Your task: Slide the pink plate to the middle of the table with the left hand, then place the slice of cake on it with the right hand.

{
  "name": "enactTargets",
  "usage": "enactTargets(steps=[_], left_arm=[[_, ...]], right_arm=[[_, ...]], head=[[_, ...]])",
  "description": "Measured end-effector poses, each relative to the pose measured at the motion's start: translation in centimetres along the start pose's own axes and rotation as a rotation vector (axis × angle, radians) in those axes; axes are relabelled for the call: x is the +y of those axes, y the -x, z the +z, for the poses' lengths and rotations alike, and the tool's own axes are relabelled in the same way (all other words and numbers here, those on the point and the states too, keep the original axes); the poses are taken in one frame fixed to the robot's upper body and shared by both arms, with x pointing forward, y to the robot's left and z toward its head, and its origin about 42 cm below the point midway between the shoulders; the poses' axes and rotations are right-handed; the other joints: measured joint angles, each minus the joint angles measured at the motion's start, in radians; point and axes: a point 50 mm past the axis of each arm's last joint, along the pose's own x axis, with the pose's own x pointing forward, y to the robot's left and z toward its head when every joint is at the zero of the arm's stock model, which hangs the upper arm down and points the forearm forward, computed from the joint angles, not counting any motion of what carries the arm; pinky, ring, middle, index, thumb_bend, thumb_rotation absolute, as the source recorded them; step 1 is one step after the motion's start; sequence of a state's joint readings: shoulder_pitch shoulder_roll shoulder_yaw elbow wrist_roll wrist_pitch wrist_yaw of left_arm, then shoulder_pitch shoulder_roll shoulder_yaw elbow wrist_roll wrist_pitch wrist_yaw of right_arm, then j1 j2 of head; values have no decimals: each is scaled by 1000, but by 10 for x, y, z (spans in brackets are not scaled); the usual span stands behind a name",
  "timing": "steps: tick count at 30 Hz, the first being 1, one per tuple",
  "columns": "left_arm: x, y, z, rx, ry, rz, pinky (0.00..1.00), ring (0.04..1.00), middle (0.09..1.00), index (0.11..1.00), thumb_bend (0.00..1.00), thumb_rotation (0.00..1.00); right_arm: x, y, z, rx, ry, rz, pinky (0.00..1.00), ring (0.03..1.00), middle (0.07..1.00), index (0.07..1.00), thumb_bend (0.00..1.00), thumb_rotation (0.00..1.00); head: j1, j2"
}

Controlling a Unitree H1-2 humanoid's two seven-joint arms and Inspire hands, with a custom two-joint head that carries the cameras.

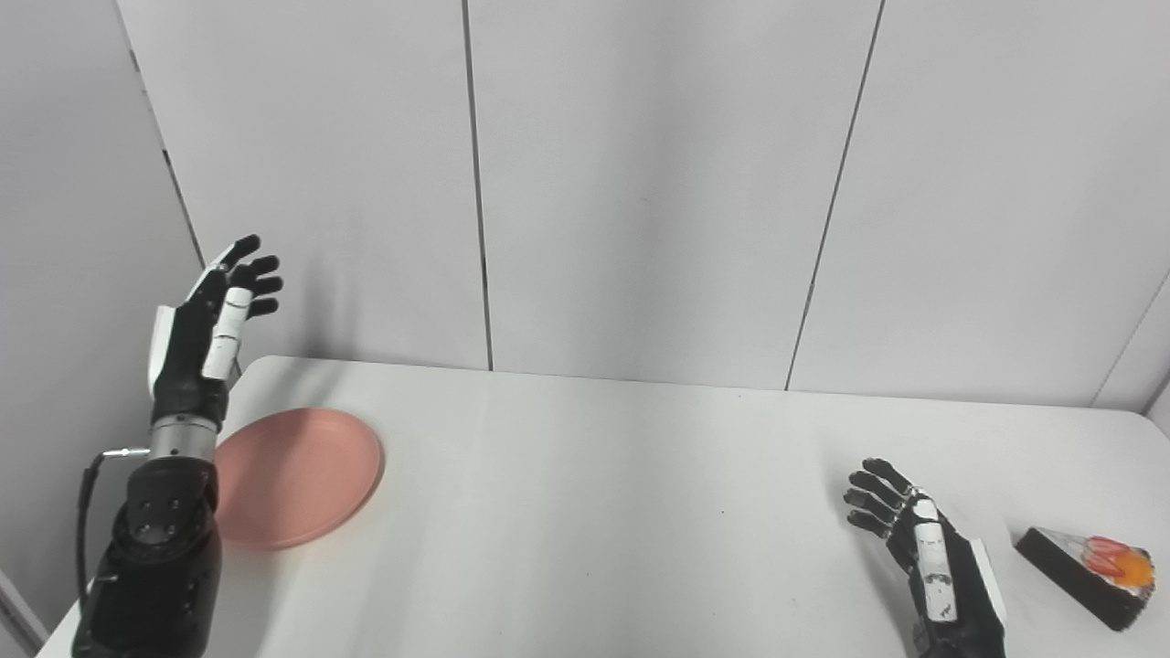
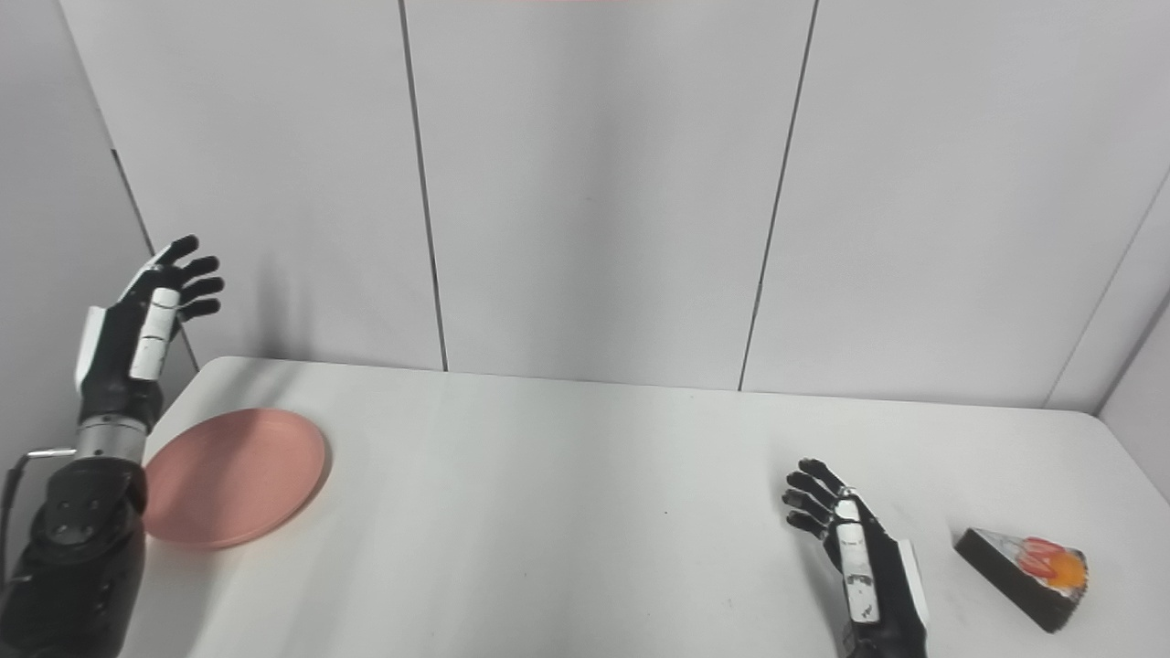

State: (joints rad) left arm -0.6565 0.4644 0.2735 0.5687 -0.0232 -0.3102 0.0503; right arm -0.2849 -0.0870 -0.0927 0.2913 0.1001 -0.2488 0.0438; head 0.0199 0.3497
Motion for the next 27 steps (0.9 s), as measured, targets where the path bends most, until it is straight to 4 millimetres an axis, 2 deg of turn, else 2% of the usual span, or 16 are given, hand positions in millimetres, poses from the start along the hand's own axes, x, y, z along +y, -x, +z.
enactTargets(steps=[4, 9, 13, 18, 22, 27], left_arm=[[19, -2, -18, 52, 19, 67, 732, 761, 771, 768, 736, 882], [36, 3, -43, 127, 66, 146, 731, 764, 775, 764, 699, 888], [41, 9, -60, 190, 47, 155, 693, 745, 774, 761, 675, 943], [46, 20, -80, 282, 29, 166, 706, 740, 771, 772, 717, 927], [48, 32, -95, 356, 27, 170, 694, 739, 761, 743, 755, 866], [47, 35, -99, 375, 45, 166, 638, 684, 730, 739, 750, 843]], right_arm=[[0, 0, 0, 0, 0, 0, 744, 757, 775, 779, 813, 1000], [-1, 0, 0, 4, 1, -1, 742, 752, 772, 774, 807, 1000], [-1, 0, 0, 6, 1, -1, 739, 756, 777, 776, 806, 1000], [-1, 1, 1, 5, 1, -1, 741, 755, 773, 774, 813, 1000], [-1, 3, 1, 15, 0, -1, 745, 759, 780, 778, 807, 1000], [-1, 3, 1, 18, 0, -1, 734, 758, 779, 778, 816, 1000]], head=[[3, 6], [3, 6], [5, 9], [3, 12], [2, 17], [0, 17]])
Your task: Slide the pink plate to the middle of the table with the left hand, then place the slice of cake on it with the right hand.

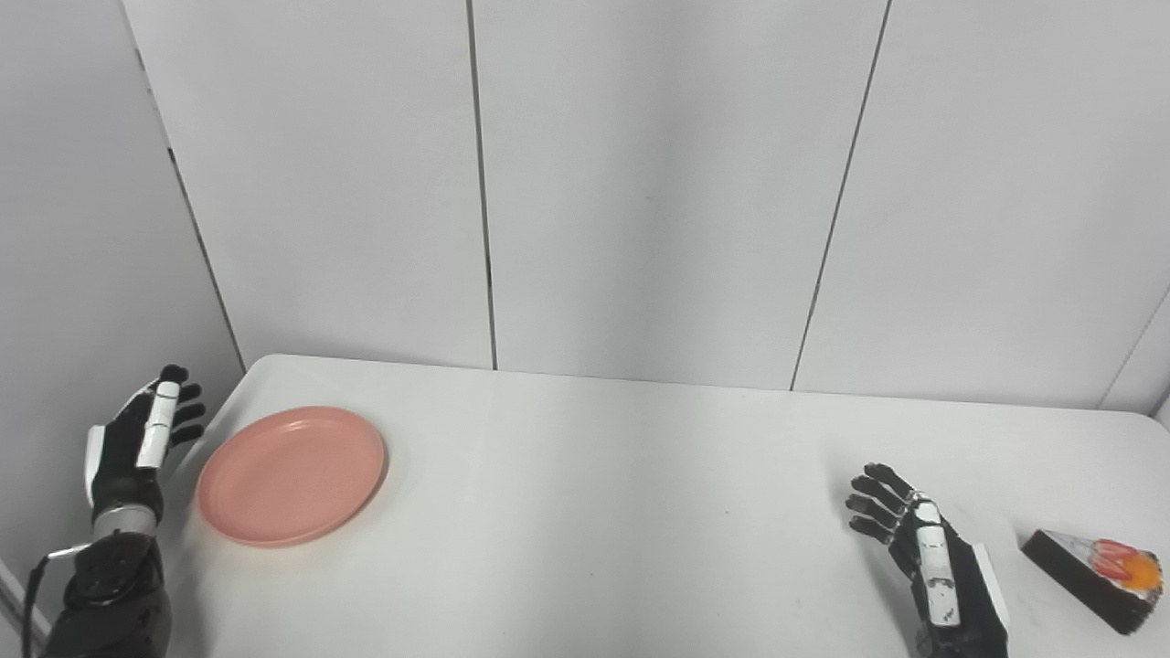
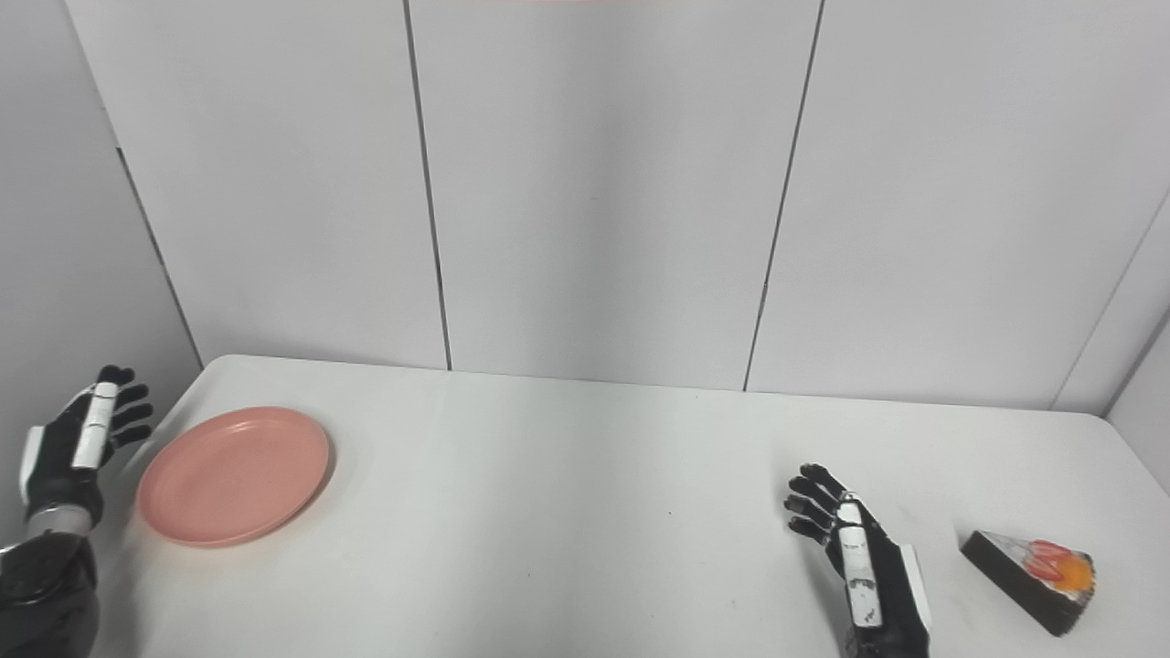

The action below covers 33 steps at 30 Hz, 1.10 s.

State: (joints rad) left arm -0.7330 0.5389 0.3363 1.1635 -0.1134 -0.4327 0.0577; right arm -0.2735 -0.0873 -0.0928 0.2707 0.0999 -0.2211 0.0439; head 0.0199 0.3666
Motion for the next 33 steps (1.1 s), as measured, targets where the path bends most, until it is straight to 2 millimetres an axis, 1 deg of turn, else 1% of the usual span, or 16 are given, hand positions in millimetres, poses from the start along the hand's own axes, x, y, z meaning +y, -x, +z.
enactTargets(steps=[3, 5, 8, 11, 13, 15, 18, 20, 22, 23, 27, 29, 30, 31, 32, 33], left_arm=[[-3, 1, -1, 2, -10, -13, 638, 703, 747, 758, 737, 856], [-8, 2, -2, 5, -24, -32, 661, 727, 748, 771, 721, 874], [-20, 5, -7, 14, -12, -53, 673, 718, 744, 774, 721, 848], [-34, 10, -11, 19, 27, -72, 632, 693, 732, 766, 738, 826], [-41, 12, -10, 14, 36, -85, 647, 689, 731, 770, 736, 816], [-48, 13, -10, 10, 51, -108, 667, 684, 729, 775, 728, 829], [-55, 14, -10, 5, 44, -131, 696, 709, 743, 777, 727, 863], [-58, 15, -10, 3, 39, -141, 666, 716, 745, 777, 684, 874], [-59, 15, -10, 1, 34, -154, 633, 705, 736, 769, 705, 872], [-60, 15, -10, 0, 30, -160, 621, 705, 739, 770, 737, 872], [-64, 16, -9, -6, 17, -181, 621, 724, 763, 766, 818, 856], [-67, 17, -9, -7, 24, -185, 631, 730, 765, 761, 797, 852], [-70, 18, -10, -8, 31, -187, 632, 724, 754, 760, 762, 858], [-73, 19, -9, -13, 38, -193, 632, 724, 753, 760, 759, 858], [-77, 20, -8, -21, 43, -204, 636, 721, 744, 768, 719, 870], [-83, 22, -7, -28, 52, -221, 638, 720, 741, 771, 706, 875]], right_arm=[[0, 0, 0, 0, 0, 1, 731, 758, 780, 777, 810, 1000], [0, 0, 0, 0, 1, 1, 732, 756, 776, 775, 810, 1000], [0, 0, 0, 2, 0, 0, 732, 755, 776, 774, 813, 1000], [0, 0, 0, 5, 0, 0, 734, 754, 777, 776, 813, 1000], [0, 0, 0, 5, 0, 0, 739, 756, 779, 779, 811, 1000], [0, 0, 0, 7, -1, 0, 739, 756, 778, 780, 815, 1000], [0, 0, 0, 9, 2, 0, 735, 754, 774, 777, 820, 1000], [1, 0, 0, 10, 6, -3, 724, 752, 773, 776, 812, 1000], [1, 0, 0, 10, 9, -5, 716, 754, 775, 779, 788, 1000], [1, 0, 0, 12, 10, -6, 716, 755, 778, 780, 786, 1000], [2, 2, 1, 11, 12, -4, 720, 755, 776, 777, 797, 1000], [3, 3, 1, 13, 12, -3, 722, 754, 775, 775, 800, 1000], [3, 4, 1, 16, 11, -3, 724, 753, 774, 773, 802, 1000], [3, 5, 1, 22, 10, -3, 724, 753, 774, 773, 802, 1000], [4, 6, 0, 26, 9, -3, 723, 753, 774, 773, 804, 1000], [4, 7, 0, 29, 10, -3, 722, 752, 774, 773, 805, 1000]], head=[[0, 0], [0, 0], [-2, 6], [-5, 12], [-9, 23], [-11, 25], [-15, 29], [-15, 29], [-15, 29], [-15, 29], [-18, 38], [-20, 40], [-21, 43], [-21, 43], [-21, 43], [-21, 43]])
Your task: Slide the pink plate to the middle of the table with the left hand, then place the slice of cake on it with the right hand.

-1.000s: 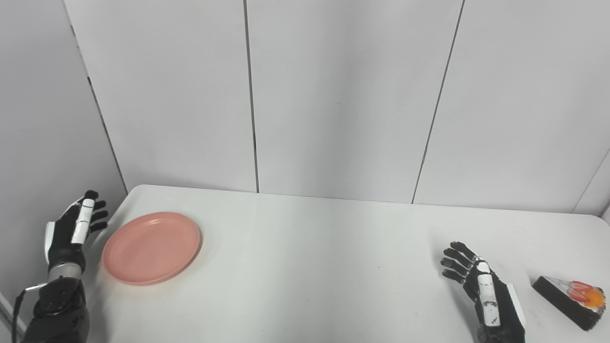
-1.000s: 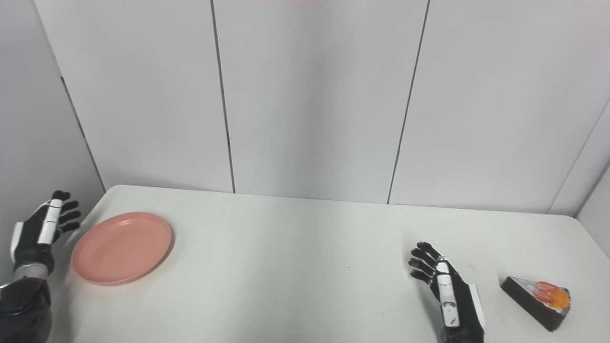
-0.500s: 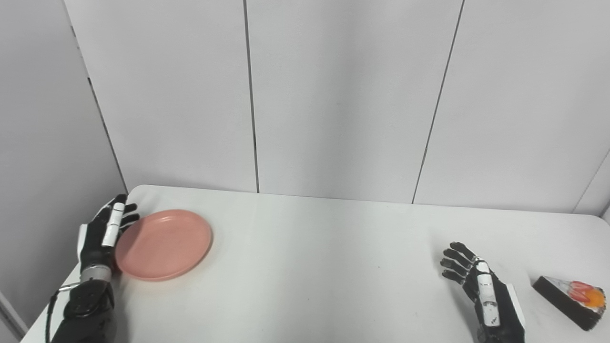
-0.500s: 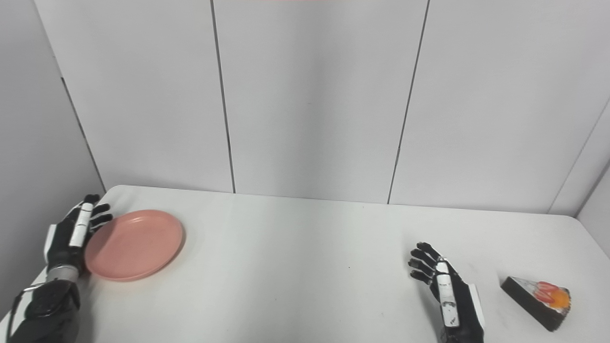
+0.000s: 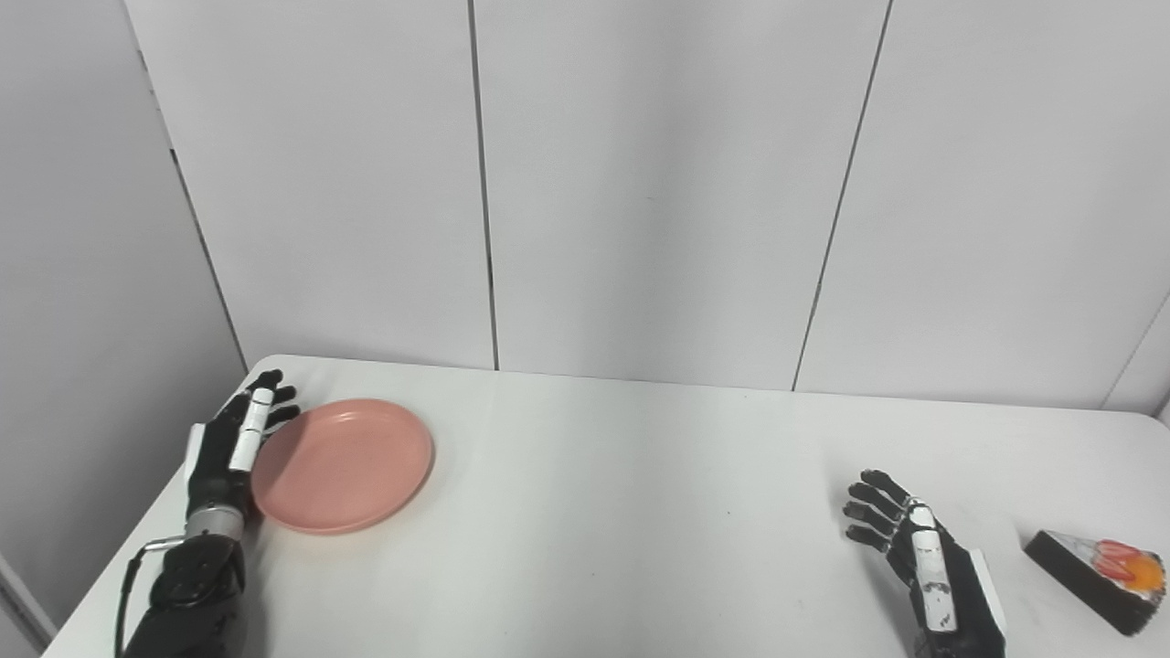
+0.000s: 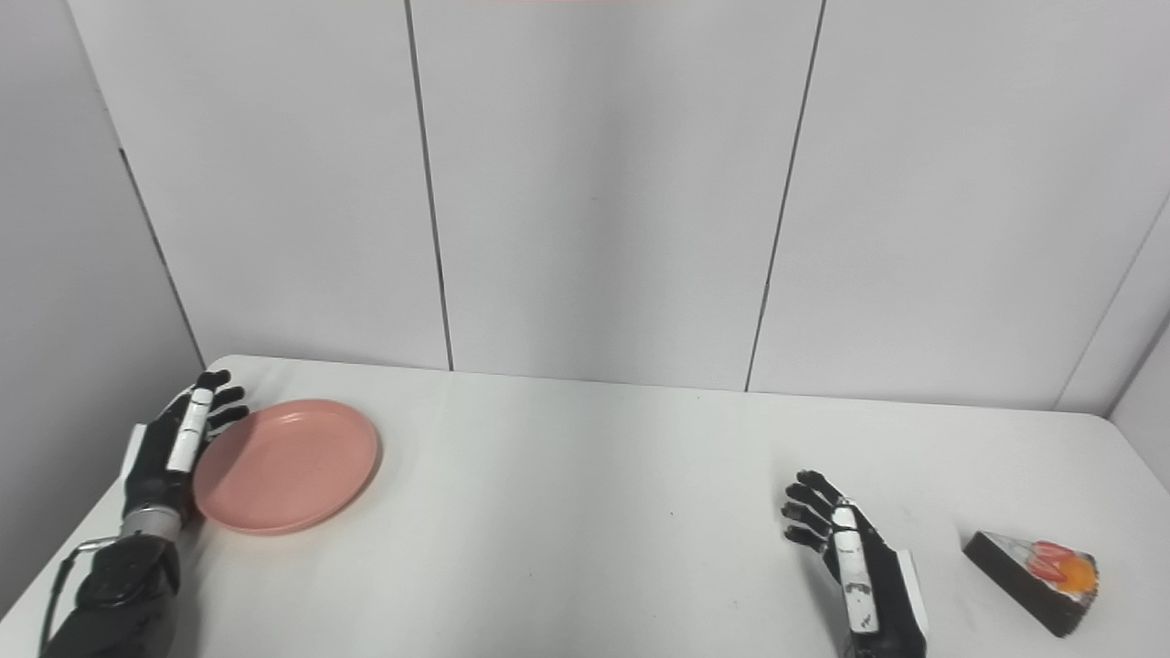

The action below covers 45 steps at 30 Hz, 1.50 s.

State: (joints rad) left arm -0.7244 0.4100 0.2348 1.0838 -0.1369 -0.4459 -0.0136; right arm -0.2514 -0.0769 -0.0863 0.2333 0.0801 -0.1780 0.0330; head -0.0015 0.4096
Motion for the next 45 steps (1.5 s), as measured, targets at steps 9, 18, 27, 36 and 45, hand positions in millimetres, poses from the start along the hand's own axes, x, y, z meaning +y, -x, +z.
enactTargets(steps=[9, 18, 27, 36, 45], left_arm=[[-51, 6, 0, -25, 55, -102, 700, 756, 762, 787, 712, 869], [-64, 8, -1, -24, 74, -139, 725, 788, 792, 824, 670, 877], [-106, 16, 4, -40, 86, -217, 647, 751, 775, 802, 691, 879], [-140, 34, 7, -37, 108, -303, 679, 765, 779, 807, 644, 903], [-160, 44, 8, -32, 97, -361, 719, 773, 789, 791, 669, 893]], right_arm=[[5, 0, 0, 4, 16, 10, 719, 755, 783, 777, 790, 1000], [5, 0, 0, 10, 26, 13, 705, 756, 794, 784, 776, 1000], [8, 1, 0, 13, 25, 12, 704, 756, 791, 780, 795, 1000], [17, 5, 1, 9, 13, 18, 709, 761, 796, 782, 759, 1000], [27, 6, 0, 37, 26, 19, 710, 774, 818, 800, 744, 1000]], head=[[-12, 3], [-25, 6], [-34, 9], [-83, 17], [-149, 23]])
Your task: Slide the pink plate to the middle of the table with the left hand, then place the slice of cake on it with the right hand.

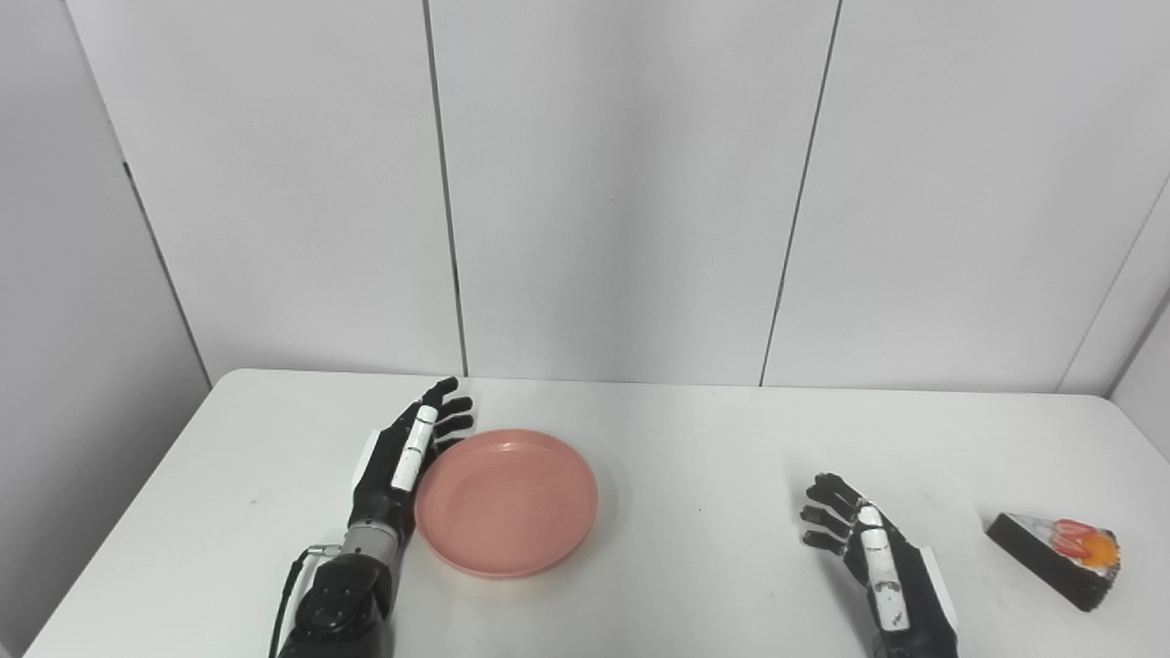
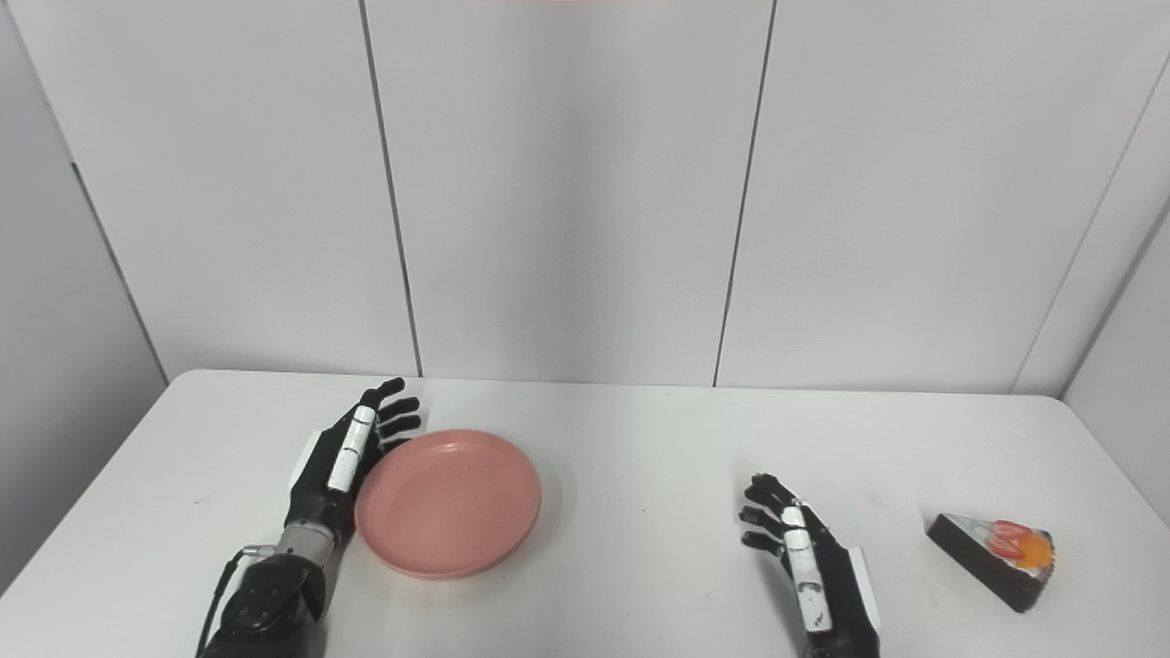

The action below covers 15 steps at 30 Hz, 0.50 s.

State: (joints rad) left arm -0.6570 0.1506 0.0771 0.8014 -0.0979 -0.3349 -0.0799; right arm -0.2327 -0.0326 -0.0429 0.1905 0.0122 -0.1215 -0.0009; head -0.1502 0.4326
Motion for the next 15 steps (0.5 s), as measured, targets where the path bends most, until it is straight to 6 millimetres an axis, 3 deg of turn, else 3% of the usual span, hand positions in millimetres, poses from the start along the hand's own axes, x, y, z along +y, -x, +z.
enactTargets(steps=[7, 15], left_arm=[[-25, 4, 0, 5, -6, -39, 712, 780, 784, 797, 653, 876], [-41, 5, -1, 12, -3, -69, 730, 789, 786, 800, 603, 889]], right_arm=[[13, 1, 0, 11, -6, -5, 707, 767, 810, 796, 724, 1000], [27, 2, 0, 20, 8, -8, 709, 767, 812, 799, 740, 1000]], head=[[-51, 8], [-159, 29]])
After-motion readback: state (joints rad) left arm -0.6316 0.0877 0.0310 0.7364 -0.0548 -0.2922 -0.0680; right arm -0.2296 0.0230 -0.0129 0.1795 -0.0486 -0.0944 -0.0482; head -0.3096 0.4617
